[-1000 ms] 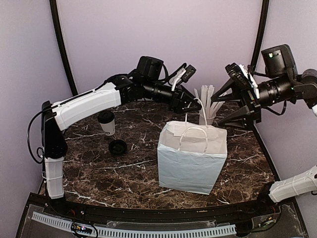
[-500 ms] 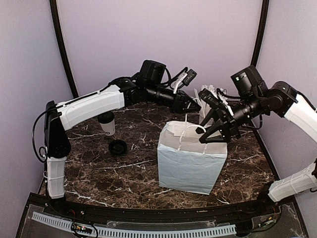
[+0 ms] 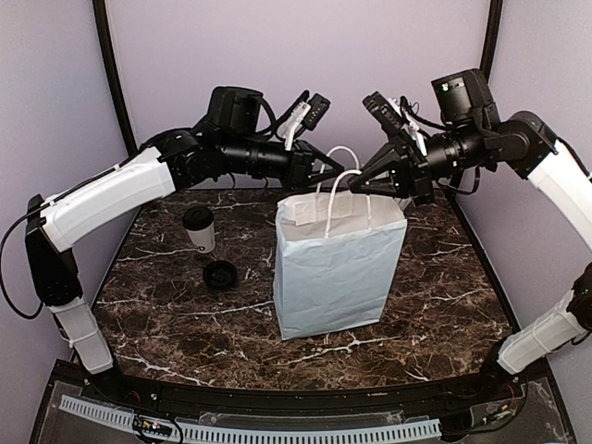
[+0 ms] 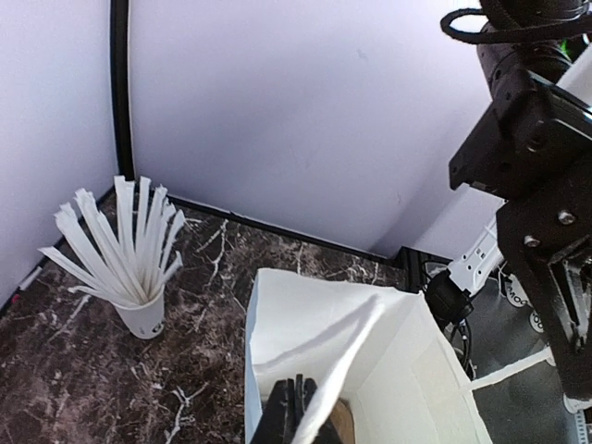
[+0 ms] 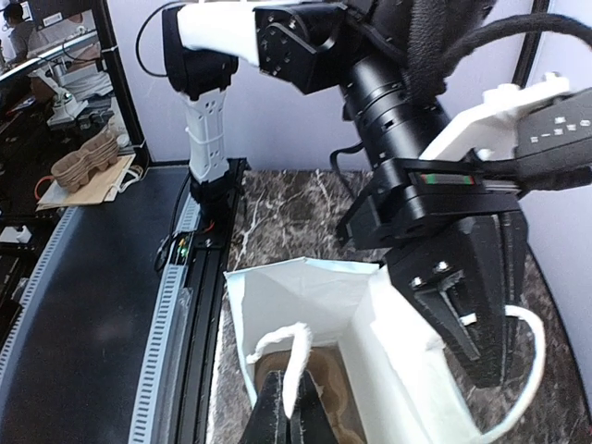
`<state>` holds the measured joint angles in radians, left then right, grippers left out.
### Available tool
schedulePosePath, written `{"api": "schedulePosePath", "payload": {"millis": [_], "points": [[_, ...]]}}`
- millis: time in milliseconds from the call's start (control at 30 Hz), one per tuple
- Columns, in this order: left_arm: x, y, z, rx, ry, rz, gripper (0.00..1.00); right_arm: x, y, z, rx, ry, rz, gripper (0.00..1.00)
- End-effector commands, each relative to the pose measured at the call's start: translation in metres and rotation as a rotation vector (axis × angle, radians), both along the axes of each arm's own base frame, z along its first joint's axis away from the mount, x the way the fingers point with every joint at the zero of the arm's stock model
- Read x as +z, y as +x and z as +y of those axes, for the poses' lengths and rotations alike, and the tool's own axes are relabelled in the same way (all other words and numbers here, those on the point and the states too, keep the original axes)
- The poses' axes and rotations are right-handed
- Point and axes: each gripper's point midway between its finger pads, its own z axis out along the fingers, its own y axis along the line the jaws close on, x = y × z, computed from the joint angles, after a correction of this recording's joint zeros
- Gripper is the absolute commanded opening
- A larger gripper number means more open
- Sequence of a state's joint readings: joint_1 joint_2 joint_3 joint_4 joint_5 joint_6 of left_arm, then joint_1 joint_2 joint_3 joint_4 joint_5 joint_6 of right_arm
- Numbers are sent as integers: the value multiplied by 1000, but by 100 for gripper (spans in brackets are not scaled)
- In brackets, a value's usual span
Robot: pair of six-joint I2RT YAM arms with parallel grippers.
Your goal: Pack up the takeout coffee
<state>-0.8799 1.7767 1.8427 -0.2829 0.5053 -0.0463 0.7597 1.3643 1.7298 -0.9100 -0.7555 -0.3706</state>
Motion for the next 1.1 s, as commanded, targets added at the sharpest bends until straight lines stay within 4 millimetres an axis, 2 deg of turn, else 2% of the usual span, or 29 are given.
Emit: {"api": "schedulePosePath", "payload": {"millis": [0,167,300,400,700,1067], "points": [[43,2,26,100,-20,-144,0,49,5,11,23,106,-134,0],[71,14,41,199,-27,-241,0,79,16,20,9,153,-206,0],[90,19,50,249,-40,-296,0,96,19,26,6,184,-236,0],[94,24,50,264,-29,-318,0,104,21,30,1,198,-255,0],[106,26,54,286,-51,-353,0,90,25,40,3,163,-255,0],[105,28,57,298,-49,-364,0,81,26,42,-2,135,-264,0]]}}
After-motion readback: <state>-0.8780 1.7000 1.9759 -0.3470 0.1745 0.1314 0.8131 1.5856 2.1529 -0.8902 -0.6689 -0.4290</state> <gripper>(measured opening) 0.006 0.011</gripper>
